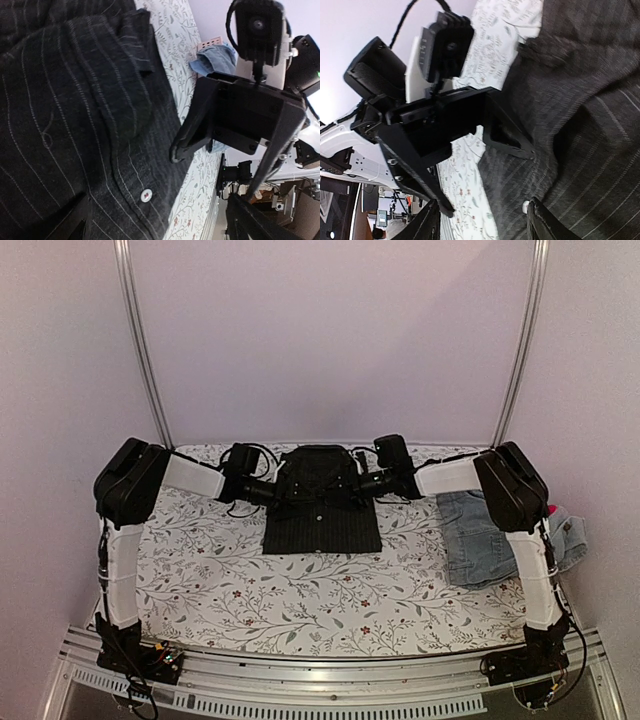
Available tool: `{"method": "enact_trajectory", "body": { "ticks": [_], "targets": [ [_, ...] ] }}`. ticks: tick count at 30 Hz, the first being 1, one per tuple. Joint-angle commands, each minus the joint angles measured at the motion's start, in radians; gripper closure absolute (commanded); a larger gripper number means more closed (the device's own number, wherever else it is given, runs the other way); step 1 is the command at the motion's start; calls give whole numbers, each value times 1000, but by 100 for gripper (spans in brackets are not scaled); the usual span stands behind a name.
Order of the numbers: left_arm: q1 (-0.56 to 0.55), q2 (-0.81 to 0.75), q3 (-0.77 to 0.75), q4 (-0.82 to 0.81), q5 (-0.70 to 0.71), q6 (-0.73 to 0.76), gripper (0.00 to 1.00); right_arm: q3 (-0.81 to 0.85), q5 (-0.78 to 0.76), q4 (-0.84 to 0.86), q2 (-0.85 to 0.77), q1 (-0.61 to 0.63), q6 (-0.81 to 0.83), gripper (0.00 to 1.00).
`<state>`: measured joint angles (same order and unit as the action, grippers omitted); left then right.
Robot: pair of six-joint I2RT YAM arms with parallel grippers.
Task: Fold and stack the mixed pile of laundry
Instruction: Smooth out the 2/3-rectangle-folded shirt at the center of the board.
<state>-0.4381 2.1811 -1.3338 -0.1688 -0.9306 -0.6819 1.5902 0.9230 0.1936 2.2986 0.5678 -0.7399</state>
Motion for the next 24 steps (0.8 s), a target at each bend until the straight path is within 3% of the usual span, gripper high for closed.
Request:
{"method": "enact_trajectory", "body": {
  "ticks": [1, 7, 15, 19, 24],
  "targets": [
    [3, 105, -30, -12, 9, -13, 8, 11, 18, 15, 151, -2, -39, 43],
    [-11, 123, 89, -60, -10, -12, 8, -134, 37, 102, 174, 8, -77, 44],
    [-24, -56, 373, -112, -14, -5, 7, -362, 49, 138, 21, 74, -67, 43],
    [-21, -230, 377, 47, 85, 119, 1, -409, 63, 94, -118, 75, -58, 42],
    [-31, -505, 313, 304, 349, 332, 0, -282, 40, -151, -271, 71, 90, 42]
  ]
}}
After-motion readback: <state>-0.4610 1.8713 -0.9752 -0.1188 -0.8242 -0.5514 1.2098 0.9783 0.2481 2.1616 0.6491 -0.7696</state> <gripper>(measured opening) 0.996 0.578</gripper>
